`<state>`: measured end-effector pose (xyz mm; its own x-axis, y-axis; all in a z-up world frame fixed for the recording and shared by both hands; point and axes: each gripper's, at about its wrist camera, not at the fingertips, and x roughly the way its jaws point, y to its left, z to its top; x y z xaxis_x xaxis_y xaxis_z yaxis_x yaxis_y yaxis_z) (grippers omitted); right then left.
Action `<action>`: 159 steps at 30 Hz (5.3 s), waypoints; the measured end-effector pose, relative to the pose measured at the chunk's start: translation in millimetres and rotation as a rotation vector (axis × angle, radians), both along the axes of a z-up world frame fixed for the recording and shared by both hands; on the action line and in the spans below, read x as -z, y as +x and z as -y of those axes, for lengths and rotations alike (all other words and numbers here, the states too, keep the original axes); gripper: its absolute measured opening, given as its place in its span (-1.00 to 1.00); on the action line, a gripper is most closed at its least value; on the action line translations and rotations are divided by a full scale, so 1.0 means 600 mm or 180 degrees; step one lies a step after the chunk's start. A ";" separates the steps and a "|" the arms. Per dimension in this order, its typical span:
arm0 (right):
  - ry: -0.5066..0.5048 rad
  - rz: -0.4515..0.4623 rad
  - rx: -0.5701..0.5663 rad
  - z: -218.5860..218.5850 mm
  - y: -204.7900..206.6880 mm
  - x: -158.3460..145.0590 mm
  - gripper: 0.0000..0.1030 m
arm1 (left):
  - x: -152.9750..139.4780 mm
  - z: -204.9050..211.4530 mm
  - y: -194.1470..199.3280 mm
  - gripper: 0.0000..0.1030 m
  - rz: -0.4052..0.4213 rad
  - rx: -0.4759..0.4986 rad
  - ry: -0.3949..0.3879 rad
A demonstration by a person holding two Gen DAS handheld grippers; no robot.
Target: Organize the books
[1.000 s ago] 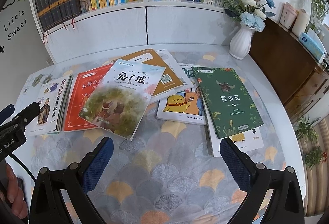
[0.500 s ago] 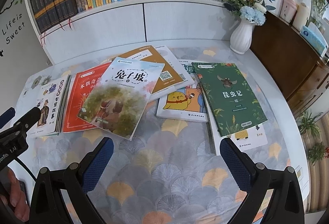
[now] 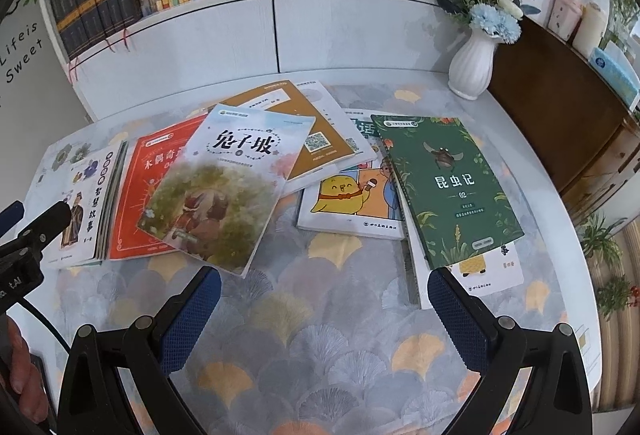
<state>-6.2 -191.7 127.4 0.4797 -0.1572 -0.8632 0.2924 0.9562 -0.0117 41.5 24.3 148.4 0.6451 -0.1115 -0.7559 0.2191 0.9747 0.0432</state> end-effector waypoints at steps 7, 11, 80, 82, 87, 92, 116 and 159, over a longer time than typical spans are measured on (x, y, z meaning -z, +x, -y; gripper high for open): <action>-0.0031 -0.0025 0.0013 0.011 0.025 0.006 0.99 | 0.007 0.009 0.026 0.99 -0.0026 0.0099 0.0030; -0.0044 -0.0053 -0.0018 0.008 0.037 0.012 0.99 | 0.013 0.014 0.034 0.99 -0.0043 0.0150 0.0066; 0.0378 -0.0281 -0.0128 0.009 0.195 0.135 0.95 | 0.154 0.017 0.234 0.98 -0.0873 0.0481 -0.0597; 0.0391 -0.0308 -0.0143 0.008 0.201 0.142 0.95 | 0.163 0.025 0.240 0.97 -0.0908 0.0486 -0.0590; 0.0384 -0.0361 -0.0191 0.004 0.206 0.156 0.88 | 0.176 0.035 0.245 0.97 -0.0947 0.0488 -0.0566; 0.0431 -0.0400 -0.0225 0.002 0.212 0.170 0.72 | 0.186 0.042 0.244 0.77 -0.1003 0.0560 -0.0528; 0.1032 -0.0231 -0.1544 -0.290 0.274 0.134 0.60 | 0.139 -0.365 0.151 0.69 -0.0731 -0.1035 -0.0408; 0.1117 -0.0623 -0.2127 -0.402 0.199 0.163 0.18 | 0.178 -0.292 0.016 -0.02 -0.1060 -0.0351 -0.0996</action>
<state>113.3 49.7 29.5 0.2103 0.4096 -0.8877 -0.3233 0.8860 0.3323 51.1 199.6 41.9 0.3941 -0.3114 -0.8647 0.0655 0.9480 -0.3116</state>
